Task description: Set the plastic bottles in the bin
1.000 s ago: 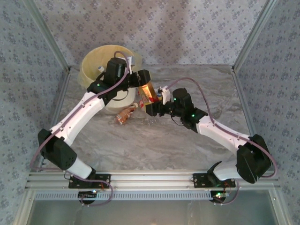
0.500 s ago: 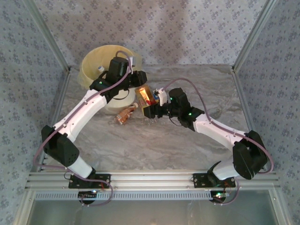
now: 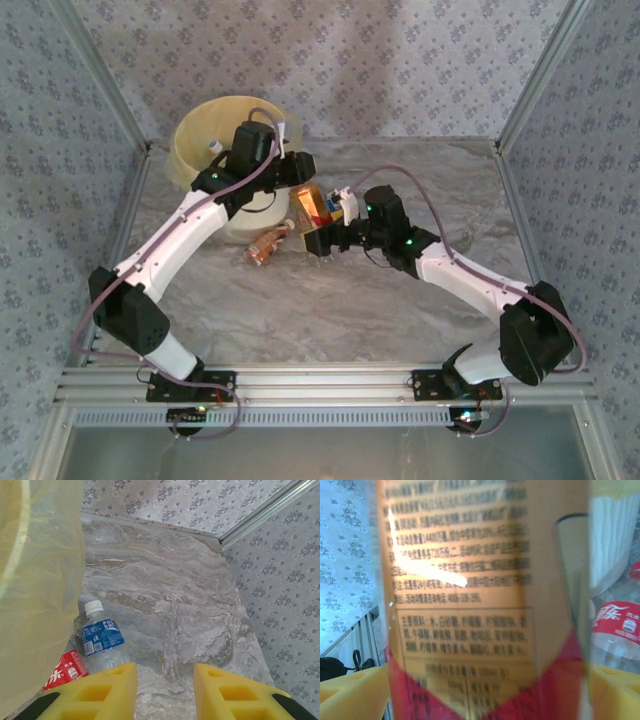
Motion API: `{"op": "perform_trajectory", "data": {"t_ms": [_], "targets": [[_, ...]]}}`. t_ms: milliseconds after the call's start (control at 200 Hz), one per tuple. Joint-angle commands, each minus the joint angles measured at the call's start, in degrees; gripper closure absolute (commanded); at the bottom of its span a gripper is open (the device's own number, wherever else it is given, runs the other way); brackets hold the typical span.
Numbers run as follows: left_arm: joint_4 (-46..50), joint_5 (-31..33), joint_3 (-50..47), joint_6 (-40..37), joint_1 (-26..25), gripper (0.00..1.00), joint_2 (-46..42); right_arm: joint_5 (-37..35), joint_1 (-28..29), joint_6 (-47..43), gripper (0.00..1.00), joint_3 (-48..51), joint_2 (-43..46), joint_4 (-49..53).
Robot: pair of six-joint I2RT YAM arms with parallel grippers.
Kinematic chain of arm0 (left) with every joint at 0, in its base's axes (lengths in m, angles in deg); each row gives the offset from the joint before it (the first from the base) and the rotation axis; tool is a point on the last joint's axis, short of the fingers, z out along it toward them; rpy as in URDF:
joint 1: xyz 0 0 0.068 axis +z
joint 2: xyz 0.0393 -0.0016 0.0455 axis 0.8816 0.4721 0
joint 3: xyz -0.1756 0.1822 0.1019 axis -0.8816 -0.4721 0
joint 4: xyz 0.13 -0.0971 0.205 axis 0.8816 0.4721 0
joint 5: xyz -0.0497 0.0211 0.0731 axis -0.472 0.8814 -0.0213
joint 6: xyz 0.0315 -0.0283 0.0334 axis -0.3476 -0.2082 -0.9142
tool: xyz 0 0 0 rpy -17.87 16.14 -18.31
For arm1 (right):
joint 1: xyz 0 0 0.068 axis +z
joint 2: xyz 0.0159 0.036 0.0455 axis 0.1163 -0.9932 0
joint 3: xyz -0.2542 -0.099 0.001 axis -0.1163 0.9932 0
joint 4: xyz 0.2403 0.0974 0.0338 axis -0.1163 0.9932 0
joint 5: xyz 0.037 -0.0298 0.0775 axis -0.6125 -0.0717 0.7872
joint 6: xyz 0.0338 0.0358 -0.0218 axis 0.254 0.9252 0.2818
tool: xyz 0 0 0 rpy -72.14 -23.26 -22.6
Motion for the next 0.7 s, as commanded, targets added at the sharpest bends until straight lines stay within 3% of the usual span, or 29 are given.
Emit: {"op": "perform_trajectory", "data": {"t_ms": [0, 335, 615, 695], "targets": [[-0.37, -1.31, 1.93, -0.66, 0.41, 0.73, 0.51, 2.68, -2.29, -2.10, 0.00, -0.41, 4.80, 3.86], [-0.54, -1.43, 2.05, -0.66, 0.51, 0.74, 0.60, 5.83, -8.48, -2.83, 0.00, 3.34, 13.53, 6.16], [-0.88, -2.50, 3.62, -1.33, 0.59, 0.74, 0.13, -11.31, -12.52, 1.53, 0.00, 9.08, 18.77, 0.69], [-0.05, -2.05, 5.53, -2.65, 0.72, 0.73, -0.19, -12.99, -14.25, 3.35, 0.00, 11.42, 20.42, -1.97]]}}
